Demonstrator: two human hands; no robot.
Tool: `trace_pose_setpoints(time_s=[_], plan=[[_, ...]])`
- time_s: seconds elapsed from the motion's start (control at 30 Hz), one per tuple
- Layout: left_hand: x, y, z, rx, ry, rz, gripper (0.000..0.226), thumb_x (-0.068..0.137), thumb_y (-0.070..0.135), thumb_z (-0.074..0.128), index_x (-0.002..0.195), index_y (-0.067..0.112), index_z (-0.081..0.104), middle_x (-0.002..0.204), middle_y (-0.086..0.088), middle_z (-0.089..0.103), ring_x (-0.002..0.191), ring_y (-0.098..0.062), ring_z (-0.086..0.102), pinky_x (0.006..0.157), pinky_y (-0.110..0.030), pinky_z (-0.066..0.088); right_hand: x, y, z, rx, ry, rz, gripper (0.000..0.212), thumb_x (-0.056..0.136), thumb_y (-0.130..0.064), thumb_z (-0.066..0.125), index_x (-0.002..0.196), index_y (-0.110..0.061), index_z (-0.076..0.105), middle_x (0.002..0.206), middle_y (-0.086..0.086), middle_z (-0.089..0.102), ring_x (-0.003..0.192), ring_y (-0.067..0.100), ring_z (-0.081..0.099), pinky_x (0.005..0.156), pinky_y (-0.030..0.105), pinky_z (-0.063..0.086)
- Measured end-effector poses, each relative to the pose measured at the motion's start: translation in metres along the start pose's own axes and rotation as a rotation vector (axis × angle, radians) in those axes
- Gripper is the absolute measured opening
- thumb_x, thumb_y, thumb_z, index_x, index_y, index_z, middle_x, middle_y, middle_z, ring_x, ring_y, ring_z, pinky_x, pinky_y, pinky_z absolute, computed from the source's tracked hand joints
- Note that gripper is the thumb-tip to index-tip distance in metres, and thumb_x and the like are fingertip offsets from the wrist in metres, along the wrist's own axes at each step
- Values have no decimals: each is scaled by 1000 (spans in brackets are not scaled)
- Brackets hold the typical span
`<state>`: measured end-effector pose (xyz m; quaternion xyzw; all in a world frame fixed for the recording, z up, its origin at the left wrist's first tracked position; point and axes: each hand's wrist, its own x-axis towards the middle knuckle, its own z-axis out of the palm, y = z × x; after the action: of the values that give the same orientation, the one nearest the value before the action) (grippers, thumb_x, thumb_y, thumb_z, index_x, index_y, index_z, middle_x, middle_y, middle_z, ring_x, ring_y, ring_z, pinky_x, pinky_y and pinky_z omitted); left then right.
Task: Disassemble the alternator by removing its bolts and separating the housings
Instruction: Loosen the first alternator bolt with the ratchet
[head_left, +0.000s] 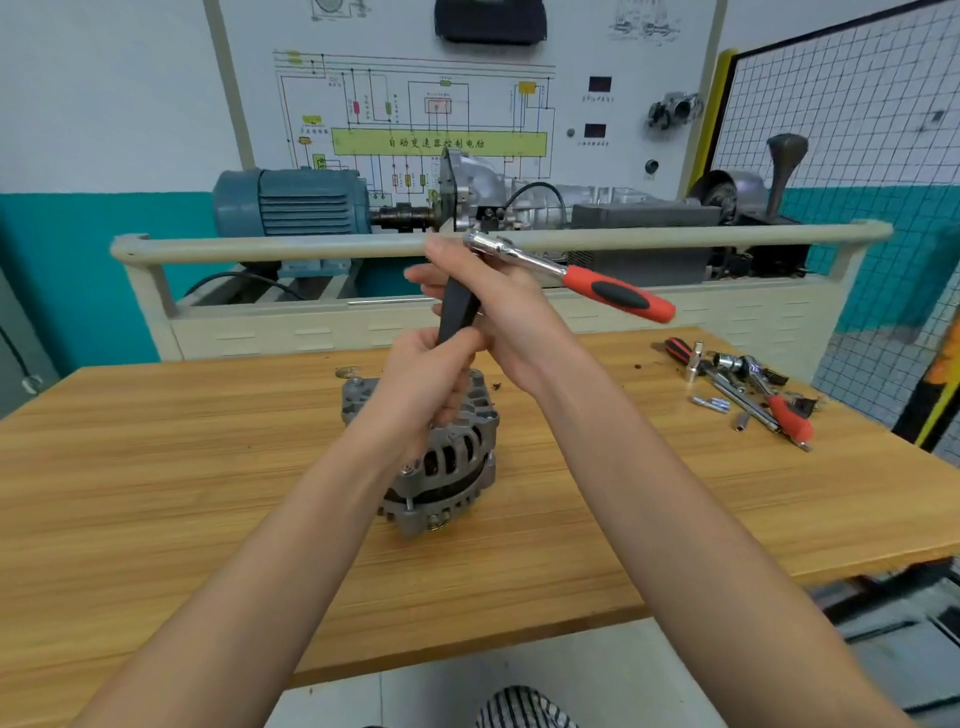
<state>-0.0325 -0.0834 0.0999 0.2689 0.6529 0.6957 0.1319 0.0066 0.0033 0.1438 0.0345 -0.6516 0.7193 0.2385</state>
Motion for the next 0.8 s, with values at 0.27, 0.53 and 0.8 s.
trace_pose_setpoints(time_s=[0.27,0.53,0.8], plan=[[8,0,-9,-54,48,32,47,90,18,57,50,27,35,41,13,27,34,-5,20,33,-16,19,6,5,2,399,71,-94,22,98,-24,52,111,-9,61,106,11,64,90,17,64,81,30,52],[16,10,-18,-302,10,4,55,93,19,54,44,28,31,41,10,19,36,-7,14,32,-18,14,9,3,-8,80,5,-109,14,93,-17,61,107,-15,64,104,6,71,95,19,69,89,32,54],[26,35,-29,-662,-38,-69,56,97,21,44,44,23,25,38,9,16,30,-4,12,28,-16,9,0,28,-13,-247,-113,179,26,99,-31,51,100,-12,69,98,9,74,92,21,71,79,31,54]])
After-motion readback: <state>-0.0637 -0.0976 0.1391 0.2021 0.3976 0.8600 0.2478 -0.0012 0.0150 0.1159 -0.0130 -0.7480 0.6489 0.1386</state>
